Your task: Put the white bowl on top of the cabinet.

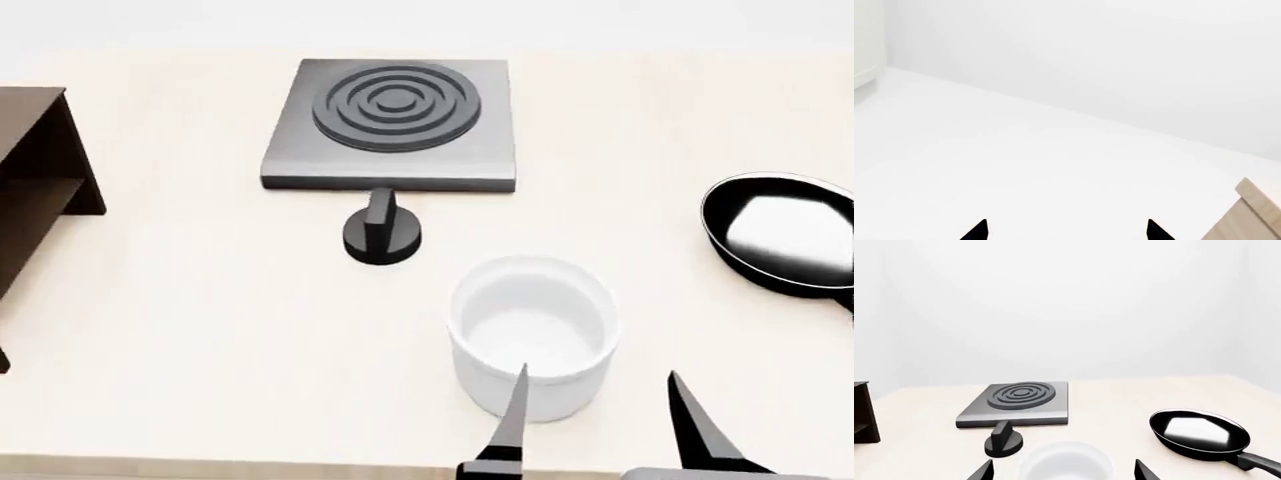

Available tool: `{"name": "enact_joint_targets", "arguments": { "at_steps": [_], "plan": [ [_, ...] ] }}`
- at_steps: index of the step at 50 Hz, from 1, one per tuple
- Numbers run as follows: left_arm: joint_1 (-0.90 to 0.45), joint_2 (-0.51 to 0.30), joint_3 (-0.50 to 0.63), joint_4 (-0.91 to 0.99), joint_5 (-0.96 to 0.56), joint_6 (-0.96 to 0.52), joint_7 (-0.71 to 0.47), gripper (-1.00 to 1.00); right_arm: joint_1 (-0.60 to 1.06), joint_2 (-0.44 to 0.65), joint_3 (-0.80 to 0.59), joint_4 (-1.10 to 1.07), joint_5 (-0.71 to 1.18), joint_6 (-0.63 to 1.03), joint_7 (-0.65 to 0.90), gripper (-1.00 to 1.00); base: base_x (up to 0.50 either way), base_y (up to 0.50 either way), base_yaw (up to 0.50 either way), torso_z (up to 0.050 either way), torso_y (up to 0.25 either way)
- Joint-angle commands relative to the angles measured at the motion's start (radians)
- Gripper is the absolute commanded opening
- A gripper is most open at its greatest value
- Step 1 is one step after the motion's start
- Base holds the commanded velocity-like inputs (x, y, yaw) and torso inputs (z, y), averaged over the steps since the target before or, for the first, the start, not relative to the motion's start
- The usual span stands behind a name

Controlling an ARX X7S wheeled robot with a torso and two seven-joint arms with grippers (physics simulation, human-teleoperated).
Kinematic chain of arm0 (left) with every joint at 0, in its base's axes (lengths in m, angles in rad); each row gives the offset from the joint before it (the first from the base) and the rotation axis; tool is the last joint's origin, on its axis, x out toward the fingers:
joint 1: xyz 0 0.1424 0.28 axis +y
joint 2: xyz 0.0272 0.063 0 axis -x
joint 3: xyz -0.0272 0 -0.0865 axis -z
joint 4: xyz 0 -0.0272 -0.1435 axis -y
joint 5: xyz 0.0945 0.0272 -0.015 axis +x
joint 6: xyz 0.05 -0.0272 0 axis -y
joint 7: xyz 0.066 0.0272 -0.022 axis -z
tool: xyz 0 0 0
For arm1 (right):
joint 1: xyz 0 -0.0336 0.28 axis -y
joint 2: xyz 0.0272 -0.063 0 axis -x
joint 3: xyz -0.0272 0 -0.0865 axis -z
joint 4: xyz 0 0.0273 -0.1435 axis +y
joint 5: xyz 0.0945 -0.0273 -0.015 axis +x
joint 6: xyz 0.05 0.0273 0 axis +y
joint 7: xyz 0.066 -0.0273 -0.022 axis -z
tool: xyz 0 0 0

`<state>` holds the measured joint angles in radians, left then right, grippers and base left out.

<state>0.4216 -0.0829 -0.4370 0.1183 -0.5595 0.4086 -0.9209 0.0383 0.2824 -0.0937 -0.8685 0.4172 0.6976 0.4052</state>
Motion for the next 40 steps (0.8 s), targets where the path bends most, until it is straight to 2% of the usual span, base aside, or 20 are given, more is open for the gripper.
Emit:
{"name": "enact_joint_targets", "arguments": {
  "at_steps": [1,32,40],
  "plan": [
    [0.005,-0.010,0.009,-0.005,-0.010,0.005,-0.011,1.00,-0.009,0.005,0.000,-0.032,0.003,0.002,0.018,1.00,0.00,0.50,0.00,0.000,0.000],
    [0.014,-0.026,0.029,-0.013,-0.024,0.026,-0.024,1.00,-0.016,0.015,-0.001,-0.020,0.022,-0.021,0.027,1.00,0.00,0.50,0.00,0.000,0.000],
    [0.015,-0.029,0.034,-0.015,-0.028,0.030,-0.026,1.00,-0.018,-0.002,0.036,-0.007,0.074,-0.034,0.024,1.00,0.00,0.04,0.00,0.000,0.000]
  ]
}}
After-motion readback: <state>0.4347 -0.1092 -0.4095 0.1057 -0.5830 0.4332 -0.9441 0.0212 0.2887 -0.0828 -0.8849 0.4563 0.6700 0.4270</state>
